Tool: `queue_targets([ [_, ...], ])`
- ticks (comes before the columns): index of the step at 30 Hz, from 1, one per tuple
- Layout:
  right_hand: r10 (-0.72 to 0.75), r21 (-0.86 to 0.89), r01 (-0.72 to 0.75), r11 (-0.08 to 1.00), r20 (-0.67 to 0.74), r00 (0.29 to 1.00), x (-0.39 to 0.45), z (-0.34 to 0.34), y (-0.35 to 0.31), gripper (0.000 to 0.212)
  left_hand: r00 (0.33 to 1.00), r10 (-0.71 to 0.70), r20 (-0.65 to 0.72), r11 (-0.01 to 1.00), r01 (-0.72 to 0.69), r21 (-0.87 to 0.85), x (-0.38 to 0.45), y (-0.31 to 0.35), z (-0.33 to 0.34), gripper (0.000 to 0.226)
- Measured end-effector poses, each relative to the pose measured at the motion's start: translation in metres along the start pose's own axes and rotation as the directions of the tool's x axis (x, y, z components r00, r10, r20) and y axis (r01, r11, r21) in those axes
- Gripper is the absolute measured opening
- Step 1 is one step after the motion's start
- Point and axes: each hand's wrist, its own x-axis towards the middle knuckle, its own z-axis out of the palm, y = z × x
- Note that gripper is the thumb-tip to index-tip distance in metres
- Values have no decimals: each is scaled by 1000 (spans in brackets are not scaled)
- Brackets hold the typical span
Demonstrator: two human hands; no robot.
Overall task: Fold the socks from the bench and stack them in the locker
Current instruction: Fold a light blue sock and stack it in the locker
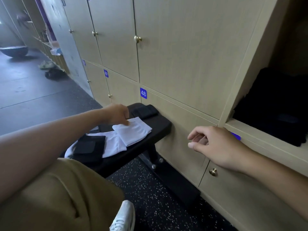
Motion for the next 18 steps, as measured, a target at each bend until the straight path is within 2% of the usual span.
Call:
queue_targets([
  [3, 11, -3, -11, 1000, 21, 1000, 0, 3, 0, 7, 989, -58, 134, 993, 43, 107, 5, -8, 12, 52],
  [7, 19, -8, -19, 1000, 35, 999, 1, 4, 1, 8, 986, -92, 138, 991, 77, 113, 7, -9, 20, 65],
  [12, 28, -1, -28, 1000, 49, 998, 0, 3, 4, 6, 971, -181, 153, 981, 167, 102, 8, -6, 22, 50],
  [18, 38, 4, -38, 999, 54, 998, -2, 1, 6, 6, 972, -181, 146, 983, 174, 65, 5, 3, 21, 36],
])
